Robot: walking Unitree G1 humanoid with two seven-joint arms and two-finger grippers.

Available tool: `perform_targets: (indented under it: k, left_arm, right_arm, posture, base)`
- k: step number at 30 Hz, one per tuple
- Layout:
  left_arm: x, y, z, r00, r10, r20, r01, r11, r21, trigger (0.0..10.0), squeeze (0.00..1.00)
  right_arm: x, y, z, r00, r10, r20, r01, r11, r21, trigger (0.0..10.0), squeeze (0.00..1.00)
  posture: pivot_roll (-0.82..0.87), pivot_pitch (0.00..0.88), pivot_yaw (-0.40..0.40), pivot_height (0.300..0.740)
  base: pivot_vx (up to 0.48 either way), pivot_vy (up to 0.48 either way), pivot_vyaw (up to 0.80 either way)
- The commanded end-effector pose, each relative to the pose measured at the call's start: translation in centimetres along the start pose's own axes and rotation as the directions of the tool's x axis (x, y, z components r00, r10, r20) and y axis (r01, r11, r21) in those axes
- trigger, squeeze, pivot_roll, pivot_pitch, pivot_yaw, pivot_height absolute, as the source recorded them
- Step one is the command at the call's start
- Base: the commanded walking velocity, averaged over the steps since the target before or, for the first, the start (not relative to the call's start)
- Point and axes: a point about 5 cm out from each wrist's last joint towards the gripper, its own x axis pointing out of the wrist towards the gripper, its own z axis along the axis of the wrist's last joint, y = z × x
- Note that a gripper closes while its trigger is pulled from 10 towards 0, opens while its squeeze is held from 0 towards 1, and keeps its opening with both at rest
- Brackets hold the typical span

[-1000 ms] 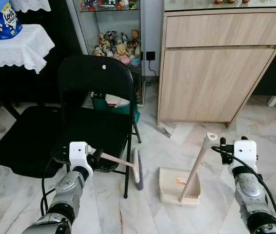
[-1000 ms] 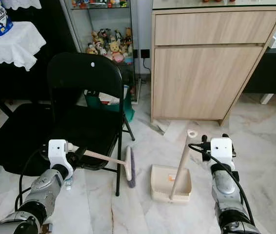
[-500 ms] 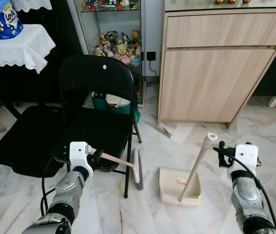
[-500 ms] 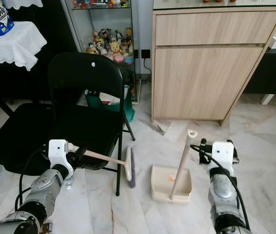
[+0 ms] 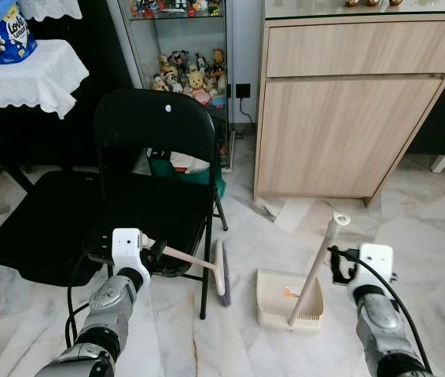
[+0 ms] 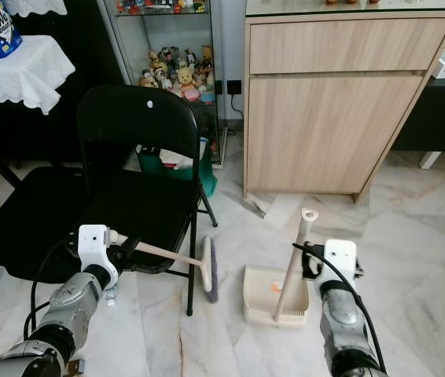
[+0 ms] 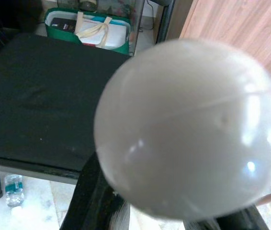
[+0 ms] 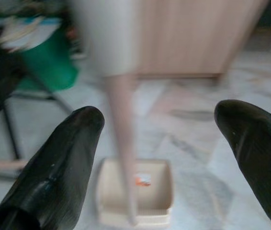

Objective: Sweep floor

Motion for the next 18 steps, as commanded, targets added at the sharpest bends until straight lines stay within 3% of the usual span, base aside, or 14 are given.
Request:
perform_targets:
  k: [1,3,4,5,6,18]
  left_arm:
    - [-0.31,0.53,-0.45,1.0,0.013,-0.027,-0.013,1.0,0.0,10.0,0.0]
    - [-0.31,0.52,-0.45,1.0,0.012,-0.027,-0.012,1.0,0.0,10.0,0.0]
    - [-0.31,0.52,-0.45,1.0,0.012,-0.027,-0.012,1.0,0.0,10.0,0.0]
    - [-0.31,0.52,-0.45,1.0,0.012,-0.027,-0.012,1.0,0.0,10.0,0.0]
    - [-0.32,0.53,-0.46,1.0,0.013,-0.028,-0.013,1.0,0.0,10.0,0.0]
    - [-0.32,0.46,-0.53,0.999,0.01,-0.031,-0.01,1.0,-0.001,10.0,0.0]
  right_arm:
    - [-0.05,0.46,-0.52,0.999,0.034,-0.04,-0.035,0.999,-0.015,10.0,0.0]
    - [-0.01,0.33,-0.39,0.999,0.018,-0.034,-0.019,0.999,-0.026,10.0,0.0]
    - [0.07,0.27,-0.16,1.0,0.018,-0.024,-0.018,1.0,-0.009,10.0,0.65]
    - [0.07,0.27,-0.16,1.0,0.018,-0.024,-0.018,1.0,-0.009,10.0,0.65]
    - [0.13,0.22,0.0,1.0,0.02,-0.017,-0.02,1.0,0.006,10.0,1.0]
    - [0.2,-0.45,0.38,1.0,0.015,-0.007,-0.015,0.999,0.044,10.0,1.0]
  posture:
    - [-0.05,0.082,0.06,0.74]
    - [-0.05,0.082,0.06,0.74]
    - [-0.05,0.082,0.06,0.74]
    - [-0.05,0.082,0.06,0.74]
    - [-0.05,0.082,0.062,0.74]
    - [-0.05,0.077,0.062,0.74]
  base:
    - [0.0,0.0,0.0]
    - [0.0,0.0,0.0]
    - [0.0,0.0,0.0]
    - [0.0,0.0,0.0]
    - [0.0,0.0,0.0]
    - [0.0,0.0,0.0]
